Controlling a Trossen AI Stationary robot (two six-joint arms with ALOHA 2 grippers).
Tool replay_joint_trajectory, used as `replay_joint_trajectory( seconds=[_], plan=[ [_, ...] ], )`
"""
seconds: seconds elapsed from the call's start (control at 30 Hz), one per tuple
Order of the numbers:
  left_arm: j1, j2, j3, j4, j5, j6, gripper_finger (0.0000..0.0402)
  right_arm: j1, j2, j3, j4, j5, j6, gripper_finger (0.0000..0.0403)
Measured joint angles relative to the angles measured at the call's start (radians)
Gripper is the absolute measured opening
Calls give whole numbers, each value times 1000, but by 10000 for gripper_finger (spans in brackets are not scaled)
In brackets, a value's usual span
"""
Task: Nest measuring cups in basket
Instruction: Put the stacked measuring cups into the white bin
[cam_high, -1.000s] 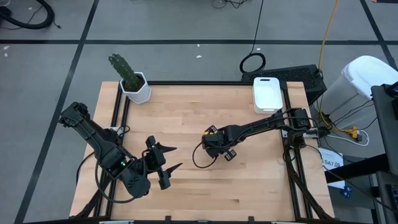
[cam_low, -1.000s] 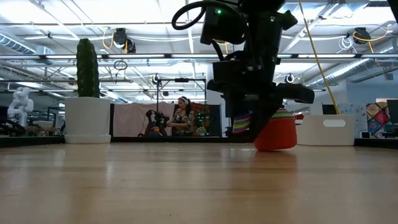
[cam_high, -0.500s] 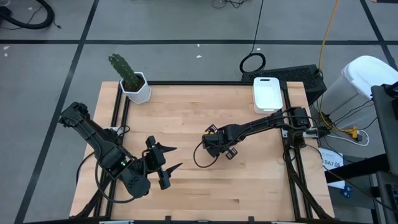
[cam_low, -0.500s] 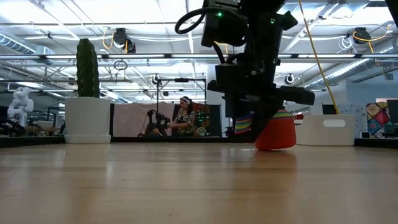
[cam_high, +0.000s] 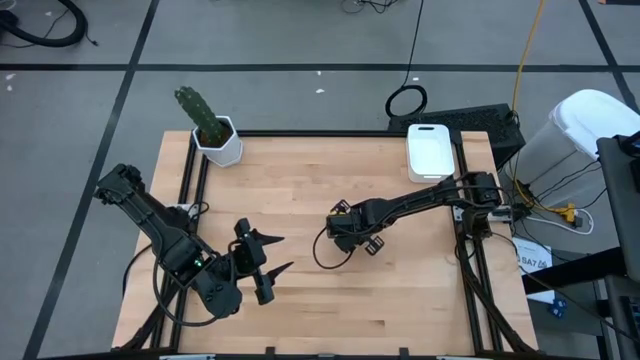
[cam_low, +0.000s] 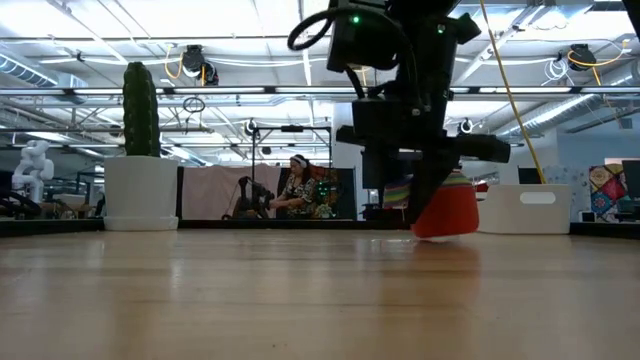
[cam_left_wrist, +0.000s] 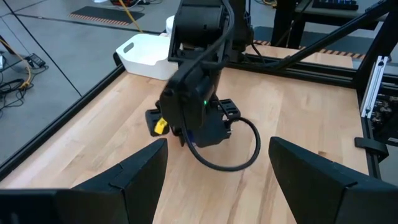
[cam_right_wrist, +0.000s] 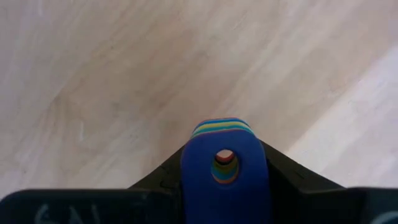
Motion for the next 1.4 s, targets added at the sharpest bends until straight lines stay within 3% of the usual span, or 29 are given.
replay_joint_trajectory(
  seconds=[0.7,0.97,1.03,1.1,1.13,1.3,1.4],
  plan=[
    [-2,0,0,0,0,-5,282,-186,-134,1,-74,50,12,109],
    [-6,0,0,0,0,-12,282,-216,-134,1,-80,-4,24,103],
    [-6,0,0,0,0,-12,282,-214,-134,-3,-77,-4,27,86],
    [-6,0,0,0,0,-13,282,-210,-134,-15,-70,-6,29,26],
    [-6,0,0,0,0,-13,282,-209,-134,-24,-65,-7,30,25],
    [-6,0,0,0,0,-13,282,-203,-134,-89,-10,-52,57,26],
    [-6,0,0,0,0,-13,282,-186,-133,-137,35,-38,56,57]
  ],
)
